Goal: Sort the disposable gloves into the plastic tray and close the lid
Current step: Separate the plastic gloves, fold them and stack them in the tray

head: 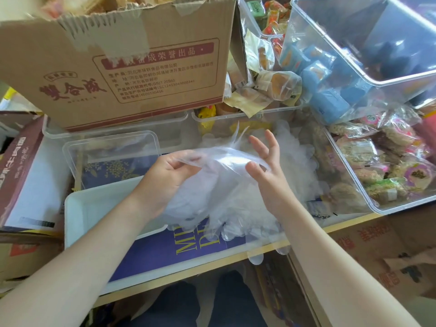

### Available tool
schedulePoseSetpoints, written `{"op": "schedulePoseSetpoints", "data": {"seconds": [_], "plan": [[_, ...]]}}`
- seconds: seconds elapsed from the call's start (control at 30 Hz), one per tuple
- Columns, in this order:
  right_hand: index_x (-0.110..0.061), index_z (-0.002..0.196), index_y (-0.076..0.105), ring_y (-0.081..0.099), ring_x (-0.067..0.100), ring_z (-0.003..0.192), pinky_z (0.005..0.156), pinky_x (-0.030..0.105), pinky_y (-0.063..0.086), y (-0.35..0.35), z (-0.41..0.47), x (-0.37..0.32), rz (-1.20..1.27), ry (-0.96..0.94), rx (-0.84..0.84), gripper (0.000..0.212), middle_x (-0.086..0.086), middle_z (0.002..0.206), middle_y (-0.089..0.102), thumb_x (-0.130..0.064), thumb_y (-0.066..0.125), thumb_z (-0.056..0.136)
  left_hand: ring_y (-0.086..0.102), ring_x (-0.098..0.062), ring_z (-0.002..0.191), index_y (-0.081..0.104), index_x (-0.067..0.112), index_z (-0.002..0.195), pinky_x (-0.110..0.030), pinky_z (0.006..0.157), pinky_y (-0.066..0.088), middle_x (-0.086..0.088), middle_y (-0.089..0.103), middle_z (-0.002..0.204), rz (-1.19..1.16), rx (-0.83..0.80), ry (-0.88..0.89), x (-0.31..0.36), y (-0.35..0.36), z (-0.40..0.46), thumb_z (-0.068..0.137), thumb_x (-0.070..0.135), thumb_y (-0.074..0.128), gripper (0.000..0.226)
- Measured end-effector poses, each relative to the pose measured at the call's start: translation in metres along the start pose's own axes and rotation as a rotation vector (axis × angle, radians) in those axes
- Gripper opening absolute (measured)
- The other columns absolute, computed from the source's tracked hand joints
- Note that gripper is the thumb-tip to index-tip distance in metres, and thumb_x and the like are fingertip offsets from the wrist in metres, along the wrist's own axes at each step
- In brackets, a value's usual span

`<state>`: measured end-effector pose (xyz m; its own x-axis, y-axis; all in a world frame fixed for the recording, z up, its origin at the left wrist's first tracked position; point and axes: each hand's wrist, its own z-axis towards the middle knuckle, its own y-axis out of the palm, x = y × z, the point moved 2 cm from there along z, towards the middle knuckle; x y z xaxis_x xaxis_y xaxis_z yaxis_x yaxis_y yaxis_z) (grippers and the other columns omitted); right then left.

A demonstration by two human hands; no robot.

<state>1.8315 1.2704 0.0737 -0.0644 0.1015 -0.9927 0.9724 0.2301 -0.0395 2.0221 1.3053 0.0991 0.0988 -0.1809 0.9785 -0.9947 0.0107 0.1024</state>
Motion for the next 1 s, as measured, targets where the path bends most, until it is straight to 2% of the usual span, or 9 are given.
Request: {"op": "schedulePoseSetpoints", "data": {"seconds": [0.1, 0.2, 0.33, 0.47, 0.6, 0.7, 0.77, 0.87, 1.0], "plan": [[-0.037, 0.142, 0.013, 0.037, 0.009, 0.133, 0.094, 0.019, 0.046, -0.011, 0.007, -0.002, 0.032, 0.053, -0.225, 0.131, -0.017, 0.135, 0.039, -0.081, 0.073, 0.033, 0.067, -0.010, 0.071, 0.073, 0.010, 0.082, -0.019, 0.068, 0.051, 0.000, 0.072, 0.078, -0.134, -0.096, -0.107, 0.005, -0.004, 0.002, 0.075, 0.013, 0.058, 0.016], [-0.026, 0.134, 0.037, 0.045, 0.006, 0.128, 0.093, 0.018, 0.044, -0.015, 0.010, -0.003, 0.051, 0.064, -0.363, 0.115, -0.017, 0.131, 0.049, -0.080, 0.072, 0.039, 0.067, -0.009, 0.060, 0.075, 0.012, 0.075, -0.017, 0.055, 0.052, -0.001, 0.072, 0.071, -0.269, -0.122, -0.263, 0.003, -0.007, 0.005, 0.074, 0.014, 0.058, 0.018], [-0.017, 0.129, 0.050, 0.059, 0.020, 0.114, 0.090, 0.032, 0.050, -0.019, 0.010, 0.005, 0.150, 0.148, -0.451, 0.090, 0.000, 0.122, 0.062, -0.062, 0.078, 0.056, 0.067, -0.012, 0.058, 0.071, 0.010, 0.088, -0.019, 0.054, 0.054, -0.002, 0.072, 0.071, -0.190, -0.029, -0.384, -0.018, -0.013, 0.012, 0.088, 0.007, 0.054, 0.017], [-0.013, 0.123, 0.054, 0.061, 0.017, 0.096, 0.084, 0.031, 0.048, -0.017, 0.014, 0.043, -0.074, 0.434, -0.244, 0.064, 0.007, 0.114, 0.064, -0.031, 0.081, 0.068, 0.064, -0.001, 0.056, 0.067, 0.012, 0.085, -0.016, 0.059, 0.052, 0.008, 0.071, 0.065, 0.120, 0.109, -0.310, -0.047, -0.018, 0.021, 0.086, -0.004, 0.058, 0.019], [0.006, 0.108, 0.060, 0.045, 0.024, 0.078, 0.072, 0.036, 0.037, -0.010, 0.012, 0.072, -0.153, 0.689, -0.170, 0.084, 0.013, 0.087, 0.055, -0.050, 0.080, 0.049, 0.058, 0.006, 0.052, 0.063, 0.017, 0.080, -0.009, 0.056, 0.047, 0.005, 0.065, 0.074, 0.273, 0.144, -0.269, -0.064, -0.016, 0.032, 0.082, -0.007, 0.063, 0.025], [-0.005, 0.086, 0.063, 0.050, 0.025, 0.079, 0.074, 0.038, 0.040, -0.006, 0.011, 0.079, -0.120, 0.658, -0.141, 0.038, 0.012, 0.084, 0.057, -0.033, 0.079, 0.068, 0.056, 0.004, 0.052, 0.062, 0.018, 0.084, -0.016, 0.056, 0.047, 0.002, 0.065, 0.077, 0.305, 0.152, -0.237, -0.069, -0.011, 0.041, 0.083, 0.003, 0.066, 0.016], [-0.011, 0.079, 0.060, 0.055, 0.021, 0.074, 0.071, 0.032, 0.044, -0.005, 0.015, 0.083, -0.076, 0.600, -0.058, 0.016, 0.008, 0.079, 0.060, -0.021, 0.072, 0.081, 0.063, -0.004, 0.069, 0.063, 0.015, 0.093, -0.023, 0.069, 0.052, -0.002, 0.068, 0.088, 0.253, 0.131, -0.267, -0.072, -0.009, 0.045, 0.085, 0.018, 0.067, 0.009], [-0.014, 0.071, 0.054, 0.051, 0.013, 0.060, 0.058, 0.024, 0.040, -0.006, 0.022, 0.081, 0.015, 0.499, 0.083, 0.019, 0.001, 0.066, 0.055, -0.013, 0.065, 0.087, 0.066, -0.020, 0.096, 0.062, 0.016, 0.102, -0.041, 0.091, 0.051, -0.003, 0.070, 0.105, 0.439, 0.025, -0.323, -0.077, -0.017, 0.045, 0.072, 0.050, 0.069, 0.046], [-0.016, 0.073, 0.053, 0.051, 0.016, 0.062, 0.062, 0.029, 0.042, -0.008, 0.027, 0.079, 0.108, 0.434, 0.155, 0.019, 0.003, 0.069, 0.054, -0.011, 0.059, 0.090, 0.066, -0.022, 0.094, 0.061, 0.010, 0.097, -0.047, 0.092, 0.049, -0.007, 0.071, 0.101, 0.524, -0.092, -0.290, -0.090, -0.029, 0.035, 0.080, 0.026, 0.069, 0.025]]}}
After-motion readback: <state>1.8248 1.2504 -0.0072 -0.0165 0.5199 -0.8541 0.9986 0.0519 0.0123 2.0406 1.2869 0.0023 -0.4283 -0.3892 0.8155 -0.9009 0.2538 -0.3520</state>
